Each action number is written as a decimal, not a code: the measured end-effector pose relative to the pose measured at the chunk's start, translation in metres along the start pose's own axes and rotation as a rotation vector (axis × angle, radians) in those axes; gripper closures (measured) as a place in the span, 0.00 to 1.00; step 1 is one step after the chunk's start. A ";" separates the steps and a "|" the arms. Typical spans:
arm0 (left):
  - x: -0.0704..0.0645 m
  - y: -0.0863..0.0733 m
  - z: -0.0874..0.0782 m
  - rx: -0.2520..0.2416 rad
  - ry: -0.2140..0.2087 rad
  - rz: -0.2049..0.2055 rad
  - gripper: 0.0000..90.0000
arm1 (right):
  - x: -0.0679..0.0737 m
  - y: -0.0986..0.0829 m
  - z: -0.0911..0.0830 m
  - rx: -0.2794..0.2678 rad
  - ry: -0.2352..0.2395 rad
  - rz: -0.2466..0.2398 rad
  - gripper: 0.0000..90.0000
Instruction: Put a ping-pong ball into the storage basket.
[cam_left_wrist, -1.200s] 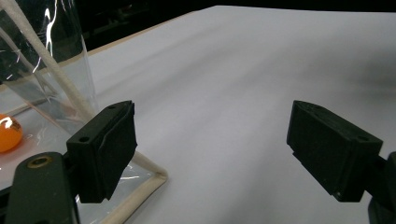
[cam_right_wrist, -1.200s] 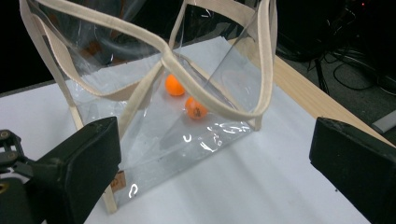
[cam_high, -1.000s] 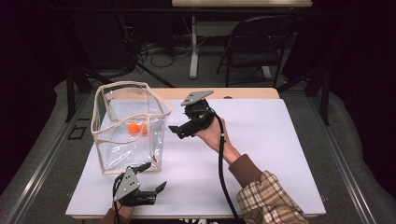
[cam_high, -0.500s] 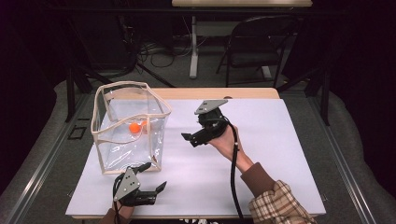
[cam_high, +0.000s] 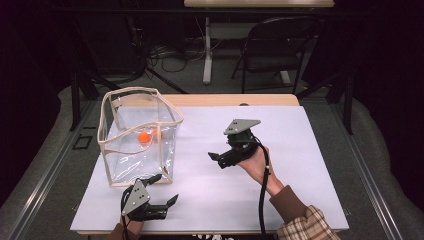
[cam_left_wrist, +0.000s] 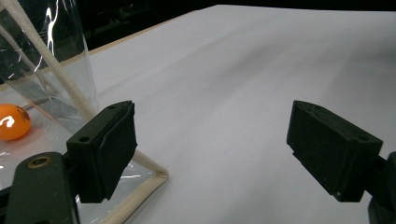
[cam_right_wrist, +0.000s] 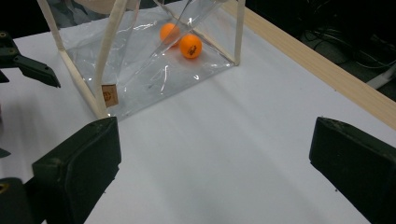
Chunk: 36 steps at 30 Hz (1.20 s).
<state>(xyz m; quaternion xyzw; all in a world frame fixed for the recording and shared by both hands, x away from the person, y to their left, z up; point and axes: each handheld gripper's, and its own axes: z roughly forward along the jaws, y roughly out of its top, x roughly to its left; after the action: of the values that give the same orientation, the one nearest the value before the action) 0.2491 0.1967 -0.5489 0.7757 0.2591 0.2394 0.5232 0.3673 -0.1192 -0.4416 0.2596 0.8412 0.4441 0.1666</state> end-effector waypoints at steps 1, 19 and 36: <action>0.000 0.000 0.000 0.000 0.001 0.000 0.18 | 0.000 -0.003 -0.002 -0.004 -0.004 0.000 0.02; 0.000 0.000 0.000 0.001 0.003 0.000 0.18 | 0.004 -0.051 -0.032 -0.012 -0.060 0.009 0.01; 0.000 0.000 0.000 0.000 0.005 -0.002 0.18 | 0.011 -0.097 -0.054 -0.045 -0.133 0.027 0.01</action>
<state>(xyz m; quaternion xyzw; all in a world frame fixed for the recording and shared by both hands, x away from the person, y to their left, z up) 0.2491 0.1965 -0.5492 0.7749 0.2611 0.2409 0.5228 0.3022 -0.1942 -0.4935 0.2960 0.8146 0.4468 0.2217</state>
